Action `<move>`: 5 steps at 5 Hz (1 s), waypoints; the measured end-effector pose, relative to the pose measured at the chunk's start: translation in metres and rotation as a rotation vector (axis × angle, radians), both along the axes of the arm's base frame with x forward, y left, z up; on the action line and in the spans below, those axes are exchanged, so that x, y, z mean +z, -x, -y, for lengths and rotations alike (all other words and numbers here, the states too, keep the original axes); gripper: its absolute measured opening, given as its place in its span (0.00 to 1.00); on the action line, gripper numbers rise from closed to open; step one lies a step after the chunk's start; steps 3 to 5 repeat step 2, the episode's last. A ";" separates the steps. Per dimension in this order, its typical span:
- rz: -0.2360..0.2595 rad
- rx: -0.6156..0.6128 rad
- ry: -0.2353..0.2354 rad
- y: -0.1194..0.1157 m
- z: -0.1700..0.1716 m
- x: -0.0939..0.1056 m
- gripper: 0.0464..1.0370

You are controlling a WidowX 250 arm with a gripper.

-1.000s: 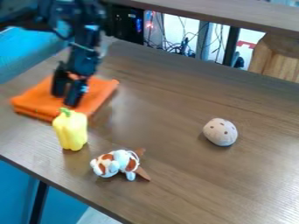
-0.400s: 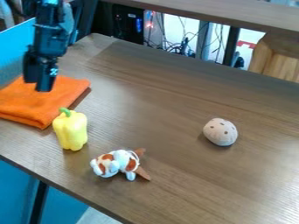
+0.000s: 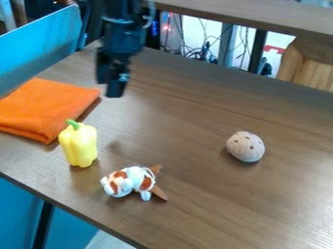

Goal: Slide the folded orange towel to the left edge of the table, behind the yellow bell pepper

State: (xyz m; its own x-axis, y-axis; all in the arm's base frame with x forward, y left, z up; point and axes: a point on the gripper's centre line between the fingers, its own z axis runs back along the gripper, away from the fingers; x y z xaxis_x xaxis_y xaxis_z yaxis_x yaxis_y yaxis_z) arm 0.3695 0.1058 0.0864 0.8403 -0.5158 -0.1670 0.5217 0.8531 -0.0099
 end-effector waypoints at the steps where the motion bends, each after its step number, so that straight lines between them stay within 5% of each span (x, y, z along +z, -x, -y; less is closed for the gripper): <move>1: 0.092 -0.004 -0.013 -0.011 0.046 0.003 0.96; 2: 0.103 0.026 -0.005 -0.012 0.074 0.005 0.96; 5: 0.103 0.026 -0.005 -0.012 0.074 0.005 0.96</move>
